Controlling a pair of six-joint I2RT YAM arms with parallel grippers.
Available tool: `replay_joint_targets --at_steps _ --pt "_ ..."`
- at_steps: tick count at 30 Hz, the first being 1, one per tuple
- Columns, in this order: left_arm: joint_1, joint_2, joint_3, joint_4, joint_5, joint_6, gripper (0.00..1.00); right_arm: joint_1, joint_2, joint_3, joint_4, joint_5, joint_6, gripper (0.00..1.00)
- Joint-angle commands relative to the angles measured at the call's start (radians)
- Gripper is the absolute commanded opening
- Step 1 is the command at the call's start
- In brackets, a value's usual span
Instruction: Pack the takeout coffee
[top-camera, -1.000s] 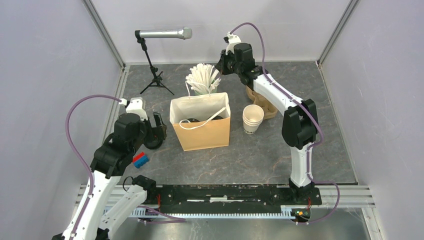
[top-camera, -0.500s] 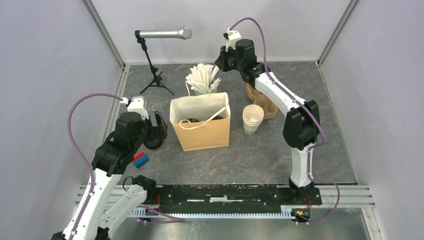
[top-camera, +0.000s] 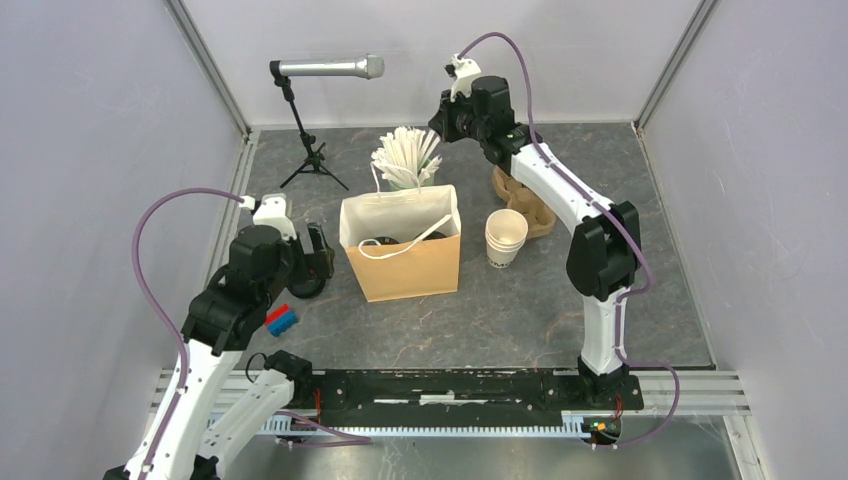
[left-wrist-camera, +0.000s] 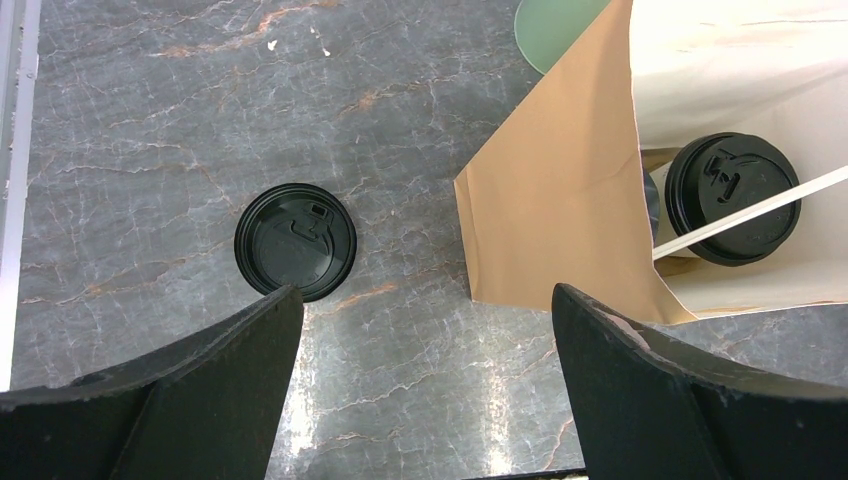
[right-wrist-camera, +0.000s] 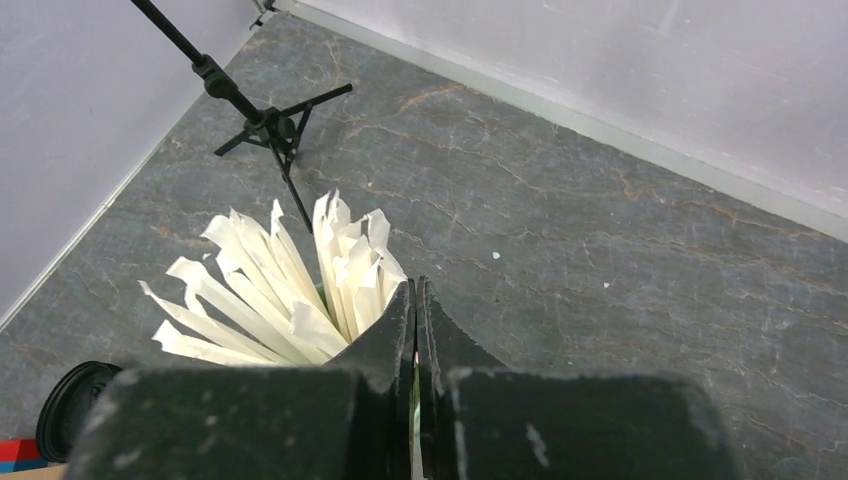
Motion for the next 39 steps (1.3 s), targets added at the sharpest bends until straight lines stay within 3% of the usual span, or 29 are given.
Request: replay_joint_targets --at_steps 1,9,28,34,39 --pt "0.007 -0.008 0.000 0.030 0.015 -0.008 1.00 0.000 -0.107 0.083 0.018 -0.032 -0.003 0.00" --pt "0.006 -0.011 -0.010 0.038 0.012 -0.014 1.00 0.000 -0.345 -0.069 -0.011 -0.039 -0.063 0.00" --pt "0.006 0.042 -0.010 0.110 0.045 0.000 1.00 0.000 -0.752 -0.018 -0.182 0.013 -0.043 0.00" --pt "0.006 0.050 -0.017 0.126 0.075 -0.008 1.00 0.000 -0.828 -0.075 -0.126 -0.142 0.128 0.00" --pt "0.005 0.049 -0.019 0.132 0.076 -0.008 1.00 0.004 -0.850 -0.201 0.041 -0.322 0.351 0.00"
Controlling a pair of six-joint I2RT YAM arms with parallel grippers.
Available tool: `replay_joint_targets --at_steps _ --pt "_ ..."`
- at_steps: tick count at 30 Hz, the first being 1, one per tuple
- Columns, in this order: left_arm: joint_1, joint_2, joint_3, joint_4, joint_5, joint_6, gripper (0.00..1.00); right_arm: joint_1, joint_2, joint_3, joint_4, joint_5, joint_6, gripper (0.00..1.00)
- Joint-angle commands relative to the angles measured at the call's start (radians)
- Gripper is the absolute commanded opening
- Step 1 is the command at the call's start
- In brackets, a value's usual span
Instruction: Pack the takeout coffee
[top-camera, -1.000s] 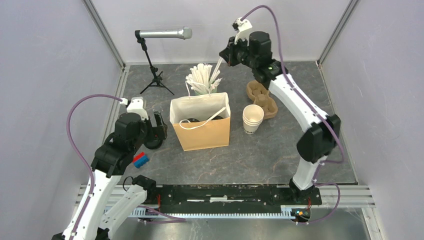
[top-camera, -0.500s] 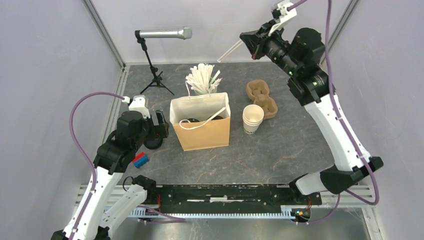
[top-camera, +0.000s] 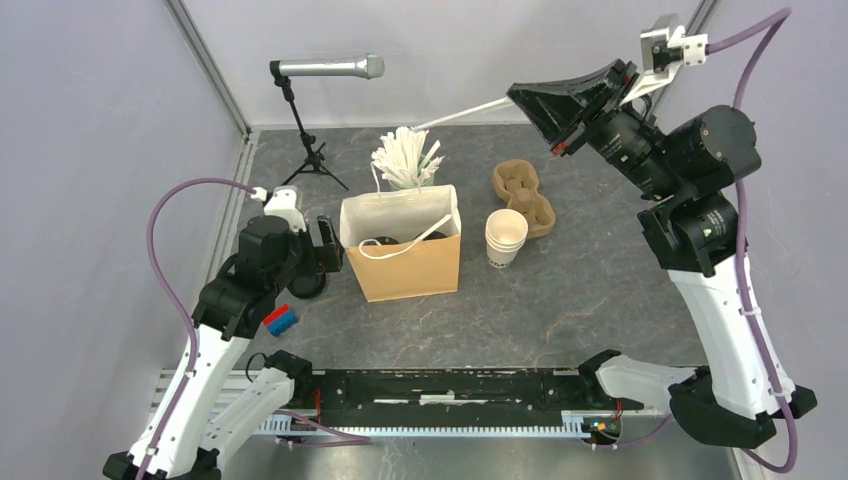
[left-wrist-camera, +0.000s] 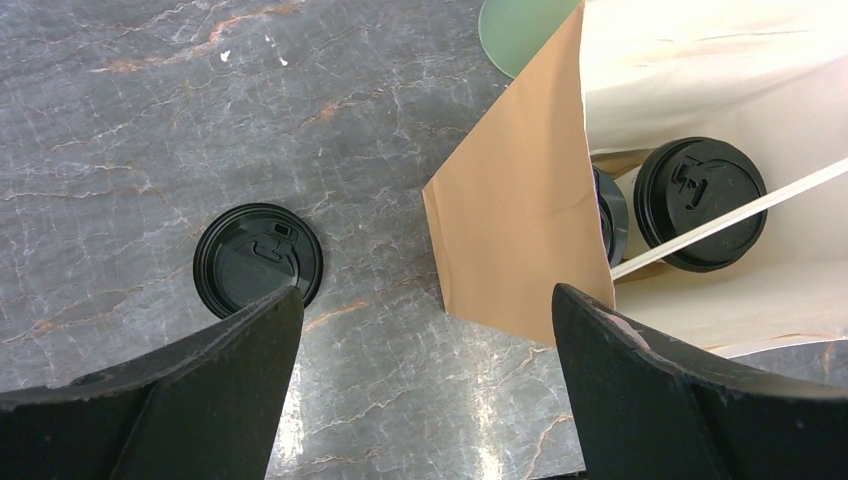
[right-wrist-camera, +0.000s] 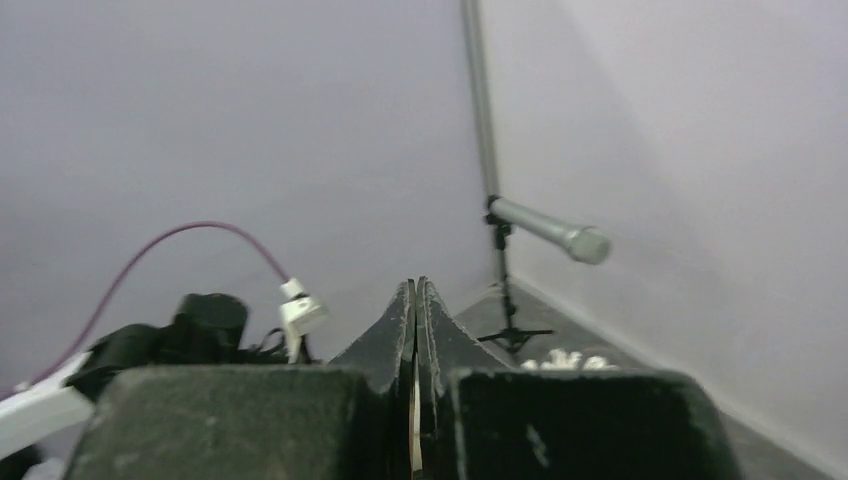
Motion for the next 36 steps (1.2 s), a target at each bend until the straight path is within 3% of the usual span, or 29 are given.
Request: replay_joint_targets --at_steps 1,15,30,31,34,36 --pt "0.006 -0.006 -0.008 0.055 0.010 -0.007 1.00 0.008 -0.006 -0.154 0.167 -0.175 0.243 0.00" --pt "0.006 -0.083 -0.002 0.041 -0.138 0.005 1.00 0.184 0.036 -0.349 0.307 -0.115 0.276 0.00" --pt "0.005 -0.089 -0.001 0.026 -0.151 0.021 1.00 0.206 0.102 -0.657 0.538 -0.089 0.329 0.00" --pt "0.006 -0.087 -0.001 0.028 -0.151 0.021 1.00 0.205 0.109 -0.667 0.539 -0.100 0.336 0.02" --pt "0.006 -0.082 0.001 0.029 -0.150 0.024 1.00 0.202 0.112 -0.646 0.418 -0.083 0.275 0.29" --pt "0.005 -0.081 0.001 0.029 -0.149 0.025 1.00 0.186 0.094 -0.606 0.319 -0.023 0.210 0.39"
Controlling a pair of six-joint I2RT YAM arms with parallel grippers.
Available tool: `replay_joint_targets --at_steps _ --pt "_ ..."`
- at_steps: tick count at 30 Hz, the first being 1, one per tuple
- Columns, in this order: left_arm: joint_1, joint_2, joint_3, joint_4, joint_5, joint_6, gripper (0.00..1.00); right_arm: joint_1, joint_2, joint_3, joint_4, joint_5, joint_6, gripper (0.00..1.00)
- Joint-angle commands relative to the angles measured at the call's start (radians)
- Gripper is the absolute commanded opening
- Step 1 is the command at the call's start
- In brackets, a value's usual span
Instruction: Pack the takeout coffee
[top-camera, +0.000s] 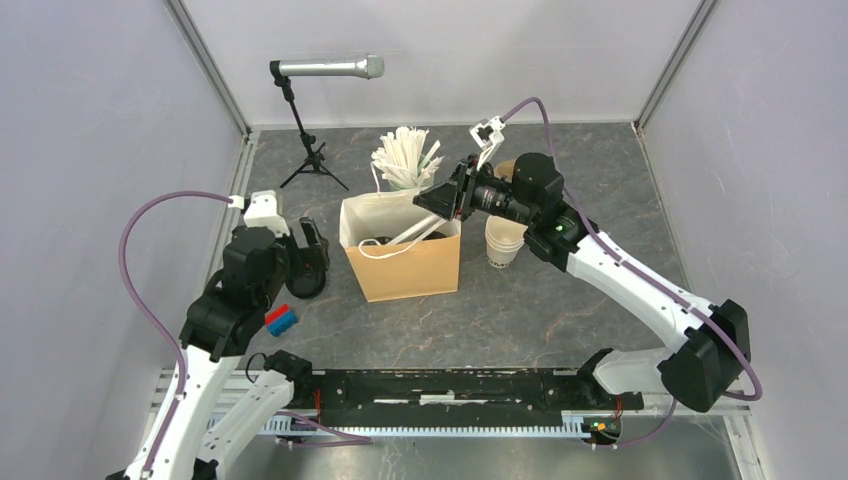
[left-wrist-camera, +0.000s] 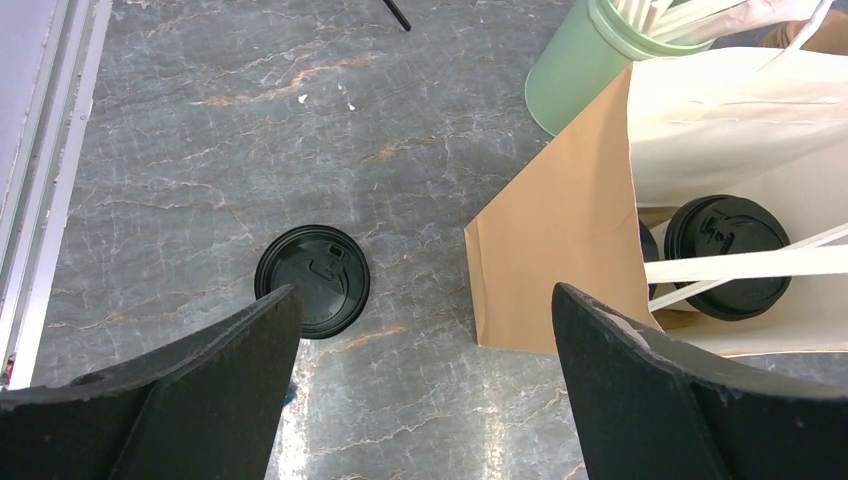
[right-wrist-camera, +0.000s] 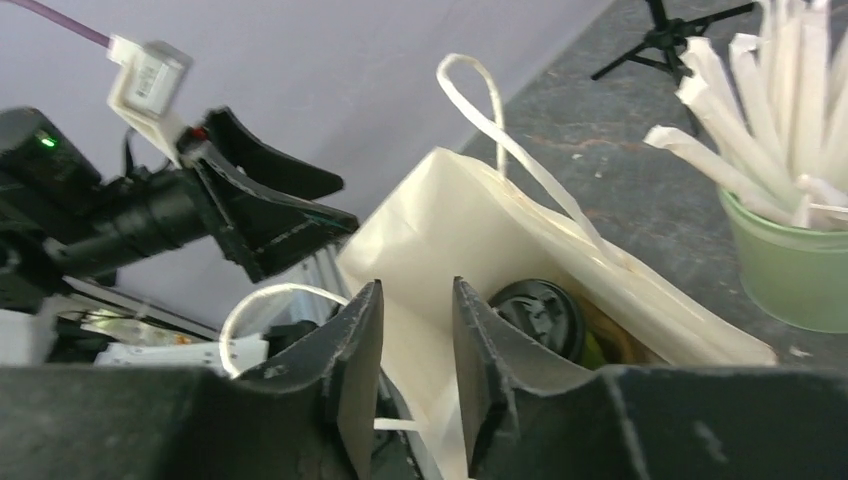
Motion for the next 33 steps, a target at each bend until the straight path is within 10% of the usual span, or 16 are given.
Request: replay_joint_targets --at_steps 1,6,8,14,25,33 --pt "0.005 0.005 -0.001 0.027 -0.016 0.023 1.00 -0.022 -0.044 0.083 -0.143 0.105 -0.129 0.45" --pt "0.006 0.034 0.088 0.021 0.012 0.009 1.00 -0.101 -0.046 0.273 -0.419 0.236 -0.265 0.72" --pt "0.005 0.065 0.167 0.022 0.039 0.004 1.00 -0.108 -0.044 0.342 -0.517 0.297 -0.348 0.98" --pt "0.006 0.139 0.337 0.040 0.118 0.010 1.00 -0.108 -0.077 0.434 -0.721 0.453 -0.547 0.98" --pt "0.005 0.093 0.390 0.114 0.431 0.018 1.00 -0.109 -0.380 0.152 -0.630 0.639 -0.416 0.98" --pt "0.006 0.027 0.351 0.076 0.377 -0.012 1.00 -0.109 -0.434 0.112 -0.685 0.697 -0.405 0.98"
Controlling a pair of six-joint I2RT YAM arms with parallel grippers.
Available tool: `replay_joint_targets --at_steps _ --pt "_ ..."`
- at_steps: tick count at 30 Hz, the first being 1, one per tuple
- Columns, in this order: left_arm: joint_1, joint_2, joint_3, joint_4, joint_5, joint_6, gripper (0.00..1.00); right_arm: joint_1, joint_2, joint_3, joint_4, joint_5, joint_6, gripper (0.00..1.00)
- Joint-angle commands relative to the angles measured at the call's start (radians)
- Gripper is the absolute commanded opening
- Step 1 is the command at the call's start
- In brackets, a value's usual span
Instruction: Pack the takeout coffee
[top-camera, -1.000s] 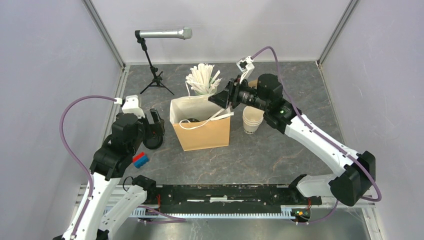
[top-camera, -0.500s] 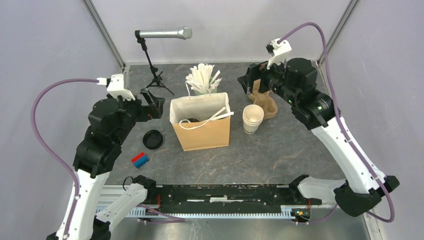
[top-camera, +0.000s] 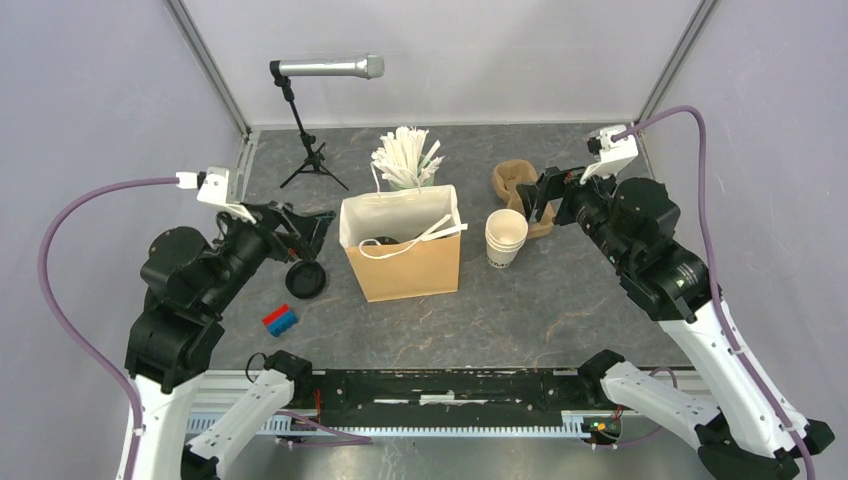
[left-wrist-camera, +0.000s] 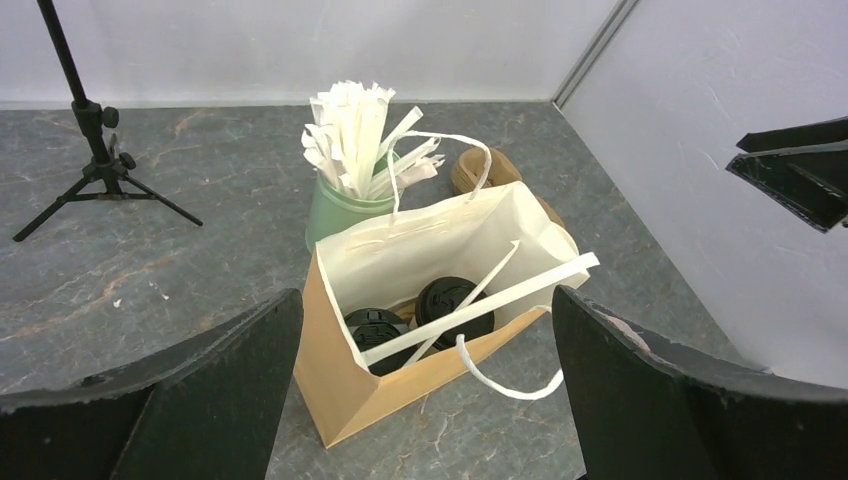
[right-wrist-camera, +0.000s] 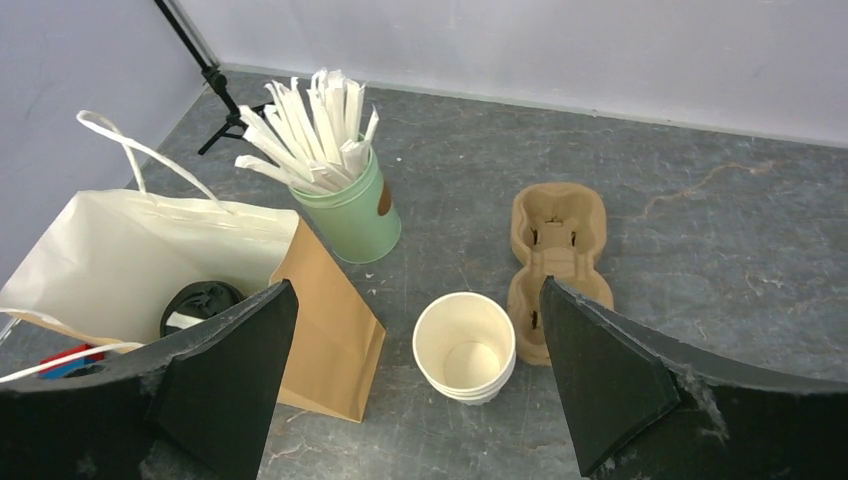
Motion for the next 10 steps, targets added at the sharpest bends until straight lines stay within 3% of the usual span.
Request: replay_joint_targets --at_steps 1,10 --pt "0.003 -0.017 -0.001 -0.021 -0.013 -0.012 1.00 0.001 0.001 -0.003 -0.009 0.054 0.018 0.98" --pt "0.003 -0.037 -0.019 -0.047 -0.074 0.013 1.00 0.001 0.011 -0.027 0.015 0.014 0.039 0.98"
